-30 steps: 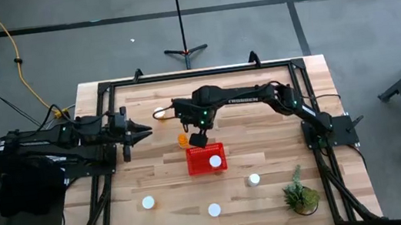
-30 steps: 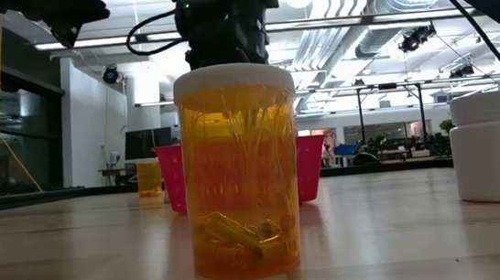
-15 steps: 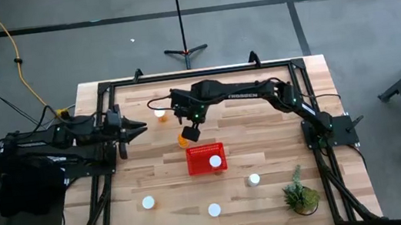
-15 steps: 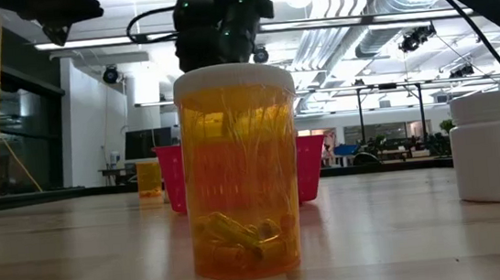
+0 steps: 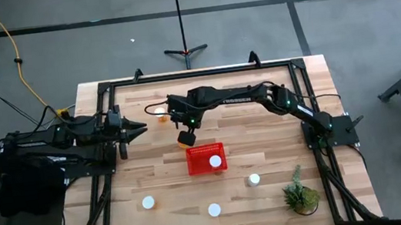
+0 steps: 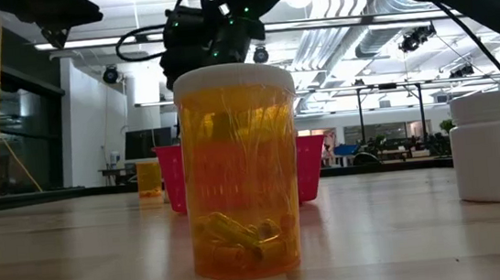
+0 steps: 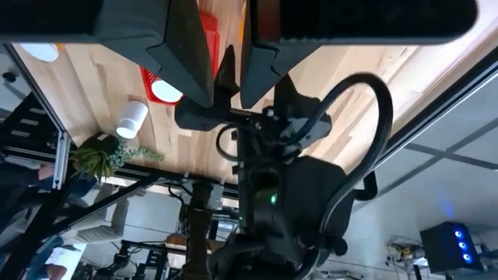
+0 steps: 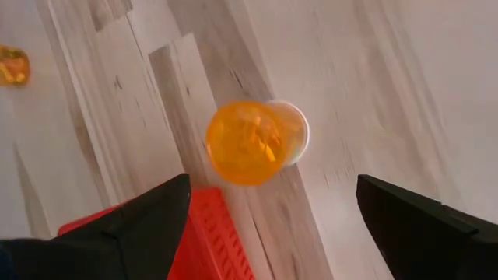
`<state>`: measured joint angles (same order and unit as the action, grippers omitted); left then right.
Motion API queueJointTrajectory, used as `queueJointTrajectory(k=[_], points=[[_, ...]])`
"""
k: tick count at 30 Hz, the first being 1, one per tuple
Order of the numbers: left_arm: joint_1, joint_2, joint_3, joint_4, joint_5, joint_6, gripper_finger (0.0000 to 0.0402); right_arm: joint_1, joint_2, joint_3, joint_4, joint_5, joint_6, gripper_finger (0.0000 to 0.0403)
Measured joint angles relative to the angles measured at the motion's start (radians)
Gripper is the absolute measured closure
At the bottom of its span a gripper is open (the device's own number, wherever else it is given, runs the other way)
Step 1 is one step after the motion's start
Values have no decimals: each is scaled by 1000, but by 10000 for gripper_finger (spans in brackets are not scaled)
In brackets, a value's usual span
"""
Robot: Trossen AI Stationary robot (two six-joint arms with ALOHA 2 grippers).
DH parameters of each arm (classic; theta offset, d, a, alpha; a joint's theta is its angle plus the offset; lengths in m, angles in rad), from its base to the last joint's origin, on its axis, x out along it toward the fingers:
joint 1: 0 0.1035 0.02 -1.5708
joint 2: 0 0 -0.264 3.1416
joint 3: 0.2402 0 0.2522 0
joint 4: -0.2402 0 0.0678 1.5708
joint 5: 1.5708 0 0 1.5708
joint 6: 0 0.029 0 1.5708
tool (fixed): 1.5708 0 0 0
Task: Pick and place pill bottles into a basket
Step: Put the orange pill bottle into the red basket
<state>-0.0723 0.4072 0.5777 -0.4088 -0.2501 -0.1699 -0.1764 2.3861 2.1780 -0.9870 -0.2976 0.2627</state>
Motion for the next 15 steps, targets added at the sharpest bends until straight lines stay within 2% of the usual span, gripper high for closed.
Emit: queueJointTrajectory(k=[15], points=[[0,0,0,-7,0,-3,298,0,10,-1,80,-27,33,47]])
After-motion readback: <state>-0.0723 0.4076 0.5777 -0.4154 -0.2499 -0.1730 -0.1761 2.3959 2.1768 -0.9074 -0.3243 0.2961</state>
